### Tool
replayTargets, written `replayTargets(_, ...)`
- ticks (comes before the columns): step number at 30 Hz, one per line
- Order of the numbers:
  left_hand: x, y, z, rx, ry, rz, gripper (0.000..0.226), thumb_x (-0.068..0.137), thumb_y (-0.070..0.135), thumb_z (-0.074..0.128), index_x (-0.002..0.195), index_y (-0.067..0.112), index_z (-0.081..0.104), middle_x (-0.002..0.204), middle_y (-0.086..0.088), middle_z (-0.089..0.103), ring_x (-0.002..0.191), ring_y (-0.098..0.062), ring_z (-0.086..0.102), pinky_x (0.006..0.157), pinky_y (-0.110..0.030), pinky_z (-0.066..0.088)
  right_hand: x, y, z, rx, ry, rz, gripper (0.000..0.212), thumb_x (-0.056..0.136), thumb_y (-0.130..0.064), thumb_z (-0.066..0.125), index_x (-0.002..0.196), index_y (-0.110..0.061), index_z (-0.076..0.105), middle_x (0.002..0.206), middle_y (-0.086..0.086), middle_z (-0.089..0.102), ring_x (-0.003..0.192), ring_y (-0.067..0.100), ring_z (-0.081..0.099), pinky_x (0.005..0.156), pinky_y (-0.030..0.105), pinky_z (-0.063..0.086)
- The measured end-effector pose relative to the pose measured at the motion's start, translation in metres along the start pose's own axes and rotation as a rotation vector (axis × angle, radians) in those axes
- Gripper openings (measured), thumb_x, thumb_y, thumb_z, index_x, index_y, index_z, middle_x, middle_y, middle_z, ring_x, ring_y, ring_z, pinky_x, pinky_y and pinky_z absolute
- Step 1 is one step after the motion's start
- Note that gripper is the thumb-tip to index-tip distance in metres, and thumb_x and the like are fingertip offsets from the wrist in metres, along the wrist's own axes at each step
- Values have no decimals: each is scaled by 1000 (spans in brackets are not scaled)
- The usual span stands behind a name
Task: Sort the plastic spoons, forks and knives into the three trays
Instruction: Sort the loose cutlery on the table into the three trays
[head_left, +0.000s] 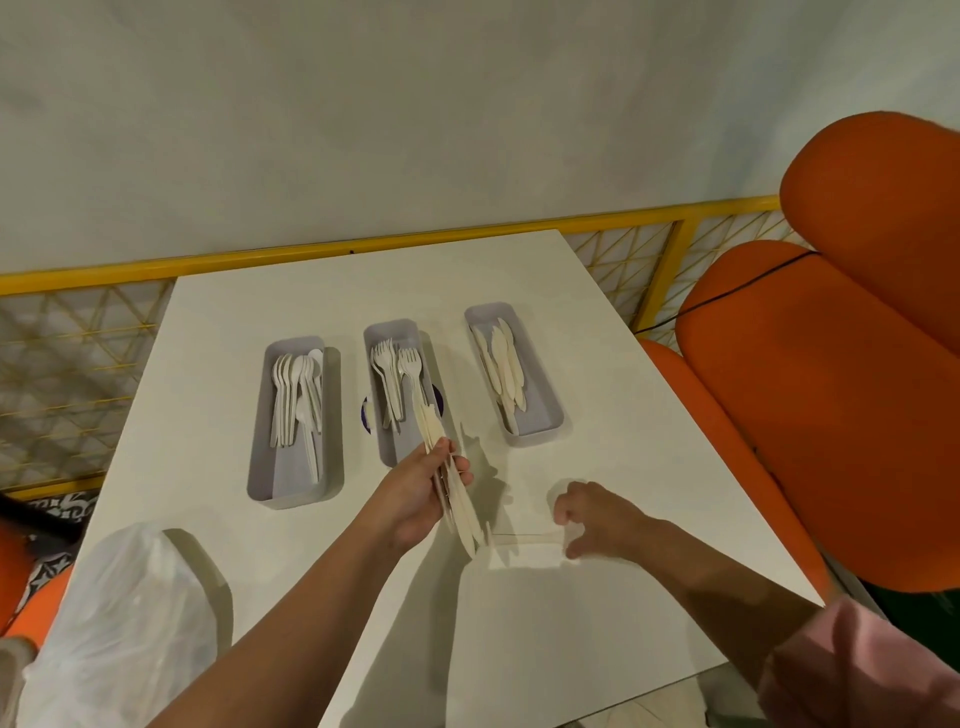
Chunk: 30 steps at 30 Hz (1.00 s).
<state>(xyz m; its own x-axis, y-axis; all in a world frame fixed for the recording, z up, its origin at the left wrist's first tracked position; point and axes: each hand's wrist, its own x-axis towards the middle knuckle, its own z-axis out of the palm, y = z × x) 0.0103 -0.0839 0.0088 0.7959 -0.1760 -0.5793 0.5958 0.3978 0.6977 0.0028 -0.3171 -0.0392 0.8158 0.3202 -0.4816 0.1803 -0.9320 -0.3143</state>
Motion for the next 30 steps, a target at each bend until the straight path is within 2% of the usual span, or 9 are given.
replayTargets(2,0,0,2,9,-4,-2,22,100,21,39,88,10,52,67,-4,55,65,-19,53,70,-29,46,1,0,4,-4,25,0,18,79,-13,69,92,-15,56,100,-3,43,91,12,40,61,11,30)
replayTargets(6,4,1,3,24,-22,-11,22,101,20,37,89,9,53,64,-4,54,59,-16,54,68,-30,45,3,-2,3,-46,10,-29,18,85,-7,62,86,-17,47,97,-2,41,91,13,38,61,13,31)
replayTargets(10,10,3,4,67,-53,-15,20,101,18,37,93,7,53,63,-3,56,54,-14,57,69,-30,46,6,-4,-5,3,13,-69,13,91,-3,49,90,-15,53,95,-1,44,86,14,41,60,9,29)
replayTargets(15,12,9,9,137,-39,11,20,101,18,37,94,7,53,64,-3,56,51,-11,58,59,-25,49,11,-21,-38,178,87,-113,15,92,-5,53,101,-9,64,95,1,50,87,16,51,78,21,42)
replayTargets(19,14,12,15,195,-23,52,21,101,17,37,92,5,51,71,-6,56,58,-13,59,64,-26,48,13,-44,-79,411,119,-184,15,88,1,58,100,1,65,82,-1,54,66,2,55,60,7,45)
replayTargets(21,15,14,19,207,-19,60,24,101,16,35,88,6,52,78,-9,59,70,-19,59,72,-31,46,17,-55,-95,473,139,-220,15,87,3,57,98,-5,65,76,-5,55,58,1,57,54,6,44)
replayTargets(24,16,17,25,266,-40,55,24,102,18,33,92,7,53,84,-11,62,79,-22,59,78,-34,46,26,-68,-108,499,203,-284,16,86,-2,60,97,-13,61,79,4,61,60,7,58,61,15,48)
replayTargets(26,16,19,29,287,-71,62,26,102,20,32,104,6,55,90,-15,63,83,-24,61,76,-33,47,31,-73,-113,528,225,-311,18,86,-3,61,102,-12,59,76,6,62,57,3,56,61,16,47)
replayTargets(30,17,23,38,250,-154,84,35,103,25,27,113,6,55,84,-14,68,74,-23,65,77,-35,51,42,-75,-118,611,248,-305,24,86,-1,60,109,-7,55,62,-1,52,53,5,56,60,16,48)
